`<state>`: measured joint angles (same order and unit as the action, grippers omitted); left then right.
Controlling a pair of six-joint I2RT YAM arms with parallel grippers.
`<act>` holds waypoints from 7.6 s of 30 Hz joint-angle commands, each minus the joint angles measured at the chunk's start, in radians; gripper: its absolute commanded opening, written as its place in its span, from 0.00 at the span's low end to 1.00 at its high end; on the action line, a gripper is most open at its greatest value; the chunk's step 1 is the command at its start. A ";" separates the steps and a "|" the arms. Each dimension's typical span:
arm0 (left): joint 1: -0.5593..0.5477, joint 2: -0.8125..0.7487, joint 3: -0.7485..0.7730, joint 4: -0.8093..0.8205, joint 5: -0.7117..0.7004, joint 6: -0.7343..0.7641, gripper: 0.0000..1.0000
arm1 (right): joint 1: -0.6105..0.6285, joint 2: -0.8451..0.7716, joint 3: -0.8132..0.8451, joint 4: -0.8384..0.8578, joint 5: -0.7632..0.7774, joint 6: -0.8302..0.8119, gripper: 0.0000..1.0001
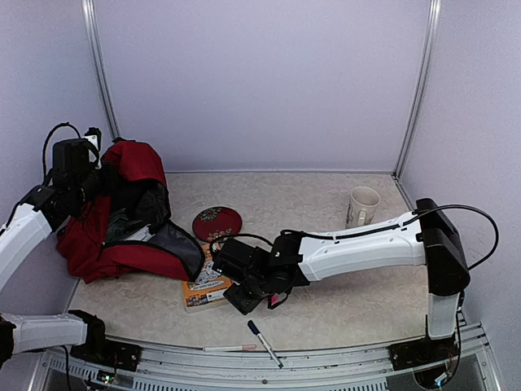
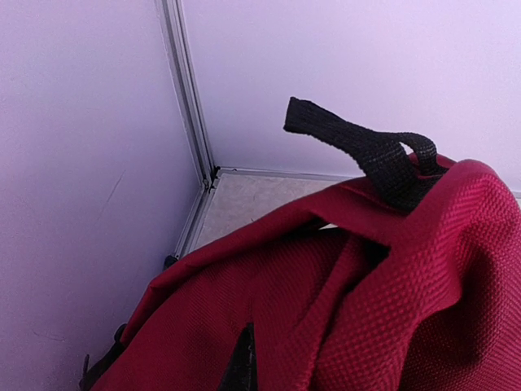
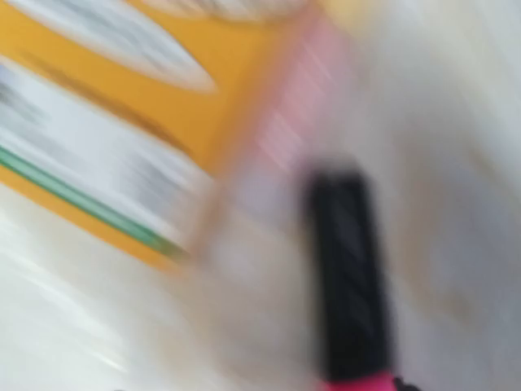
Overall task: Pack the student bag
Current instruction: Move the book to the center of the board, then place the largest pocket of the bag in the student bag, then adjust the book at the center of the board.
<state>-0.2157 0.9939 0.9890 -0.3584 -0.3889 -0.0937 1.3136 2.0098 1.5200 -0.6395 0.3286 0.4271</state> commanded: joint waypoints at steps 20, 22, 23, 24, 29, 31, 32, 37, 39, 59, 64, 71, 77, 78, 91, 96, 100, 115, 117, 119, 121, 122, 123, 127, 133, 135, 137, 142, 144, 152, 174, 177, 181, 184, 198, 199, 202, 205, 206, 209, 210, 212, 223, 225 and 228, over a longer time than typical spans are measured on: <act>0.000 0.024 -0.037 0.066 0.017 0.008 0.00 | 0.075 0.466 0.638 -0.086 0.007 -0.161 0.88; 0.003 0.016 -0.045 0.081 0.010 0.014 0.00 | 0.078 0.482 0.677 -0.082 -0.003 -0.189 0.88; 0.009 0.015 -0.045 0.082 0.015 0.014 0.00 | 0.078 0.491 0.691 -0.078 -0.003 -0.198 0.87; 0.019 0.016 -0.043 0.084 0.026 0.012 0.00 | 0.079 0.499 0.703 -0.076 0.007 -0.203 0.85; 0.041 0.017 -0.063 0.106 0.035 0.021 0.00 | 0.091 0.496 0.725 -0.027 0.008 -0.256 0.79; 0.041 0.016 -0.064 0.109 0.032 0.024 0.00 | 0.092 0.496 0.719 0.019 -0.017 -0.295 0.80; 0.040 0.014 -0.065 0.109 0.032 0.025 0.00 | 0.092 0.502 0.721 0.039 -0.022 -0.315 0.81; 0.035 -0.009 -0.093 0.132 0.011 0.037 0.00 | 0.091 0.573 0.789 0.074 0.065 -0.390 0.83; 0.035 -0.009 -0.091 0.134 0.010 0.038 0.00 | 0.090 0.604 0.804 0.074 0.109 -0.403 0.83; 0.032 -0.027 -0.079 0.124 0.071 0.015 0.00 | 0.046 0.178 0.022 -0.075 0.299 0.096 0.52; 0.011 -0.006 -0.079 0.125 0.100 0.023 0.00 | 0.014 0.009 -0.152 -0.097 0.282 0.143 0.53; -0.057 0.029 -0.073 0.107 0.133 0.039 0.00 | -0.080 -0.245 -0.327 0.227 -0.115 0.077 0.62; -0.133 0.047 -0.036 0.039 0.077 0.045 0.00 | -0.263 -0.369 -0.502 0.500 -0.350 0.289 0.61; -0.156 0.052 -0.023 0.007 0.053 0.041 0.00 | -0.269 -0.370 -0.508 0.515 -0.356 0.308 0.60; -0.570 0.025 0.002 -0.256 -0.128 -0.240 0.68 | -0.270 -0.253 -0.524 0.615 -0.433 0.404 0.45; -0.853 0.078 0.124 -0.345 -0.239 -0.312 0.81 | -0.281 -0.241 -0.597 0.662 -0.448 0.425 0.43; -1.036 0.168 0.154 -0.318 -0.262 -0.323 0.80 | -0.320 -0.230 -0.635 0.693 -0.466 0.418 0.45; -0.839 0.577 0.032 -0.014 0.179 -0.450 0.55 | -0.396 -0.158 -0.634 0.866 -0.615 0.470 0.49; -0.818 0.674 -0.001 0.069 0.322 -0.450 0.55 | -0.396 -0.138 -0.633 0.951 -0.670 0.500 0.51; -0.814 0.731 -0.021 0.130 0.413 -0.449 0.54 | -0.396 -0.122 -0.620 0.998 -0.715 0.513 0.51; -0.812 0.777 -0.039 0.168 0.442 -0.459 0.53 | -0.395 -0.111 -0.611 1.017 -0.742 0.530 0.51; -0.811 0.794 -0.043 0.176 0.446 -0.461 0.53 | -0.396 -0.108 -0.609 1.027 -0.749 0.539 0.51; -0.811 0.805 -0.045 0.183 0.452 -0.462 0.52 | -0.395 -0.104 -0.606 1.038 -0.755 0.548 0.51; -0.811 0.807 -0.058 0.221 0.472 -0.468 0.48 | -0.395 -0.095 -0.597 1.118 -0.802 0.598 0.48; -0.804 0.807 -0.092 0.263 0.498 -0.470 0.36 | -0.397 -0.101 -0.589 1.266 -0.825 0.682 0.40; -0.803 0.795 -0.099 0.270 0.502 -0.469 0.31 | -0.396 -0.111 -0.602 1.315 -0.809 0.708 0.36; -0.823 0.765 -0.089 0.254 0.493 -0.450 0.28 | -0.397 -0.121 -0.607 1.317 -0.784 0.715 0.35; -0.930 0.676 0.062 -0.023 0.176 -0.295 0.45 | -0.410 -0.144 -0.636 1.222 -0.718 0.701 0.35; -0.913 0.675 0.093 -0.141 0.109 -0.280 0.51 | -0.425 -0.157 -0.652 1.187 -0.700 0.678 0.37; -0.925 0.722 0.077 -0.314 0.029 -0.213 0.68 | -0.462 -0.070 -0.288 0.633 -0.610 0.208 0.58; -0.971 0.885 0.159 -0.255 -0.081 0.091 0.59 | -0.469 0.169 -0.045 0.338 -0.761 -0.080 0.37; -0.962 0.864 0.146 -0.165 -0.003 0.120 0.55 | -0.469 0.129 -0.112 0.331 -0.706 -0.089 0.38; -0.968 0.925 0.208 -0.182 0.004 0.111 0.47 | -0.469 0.078 -0.190 0.310 -0.642 -0.100 0.38; -0.988 0.973 0.260 -0.200 0.012 0.125 0.45 | -0.470 0.044 -0.240 0.303 -0.640 -0.099 0.39; -1.028 0.953 0.234 -0.076 0.225 0.024 0.52 | -0.498 0.058 -0.165 0.324 -0.654 -0.063 0.52; -1.024 0.931 0.207 -0.056 0.233 -0.016 0.55 | -0.498 0.069 -0.155 0.330 -0.657 -0.055 0.53; -0.991 0.875 0.144 -0.061 0.237 -0.151 0.57 | -0.498 0.093 -0.138 0.363 -0.677 -0.029 0.56; -0.965 0.807 0.092 -0.105 0.208 -0.257 0.58 | -0.491 0.113 -0.134 0.379 -0.662 -0.007 0.56; -0.965 0.779 0.072 -0.115 0.196 -0.281 0.58 | -0.487 0.118 -0.134 0.377 -0.652 -0.003 0.56; -0.965 0.679 0.015 -0.139 0.165 -0.363 0.63 | -0.476 0.106 -0.162 0.391 -0.629 0.017 0.55; -0.964 0.643 -0.006 -0.145 0.151 -0.389 0.64 | -0.471 0.093 -0.177 0.400 -0.620 0.024 0.55; -0.950 0.580 -0.058 -0.162 0.126 -0.443 0.66 | -0.460 0.070 -0.199 0.412 -0.605 0.025 0.55; -0.903 0.385 -0.343 -0.177 0.154 -0.644 0.63 | -0.409 -0.051 -0.336 0.488 -0.625 0.106 0.55; -0.876 0.377 -0.377 -0.170 0.124 -0.652 0.64 | -0.402 -0.026 -0.352 0.546 -0.682 0.136 0.54; -0.832 0.379 -0.374 -0.191 0.050 -0.668 0.69 | -0.397 0.015 -0.354 0.608 -0.756 0.186 0.51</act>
<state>-1.0939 1.3880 0.6189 -0.5262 -0.2501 -0.7067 0.8978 1.9873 1.1915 -0.1226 -0.3290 0.5369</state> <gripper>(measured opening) 0.647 0.526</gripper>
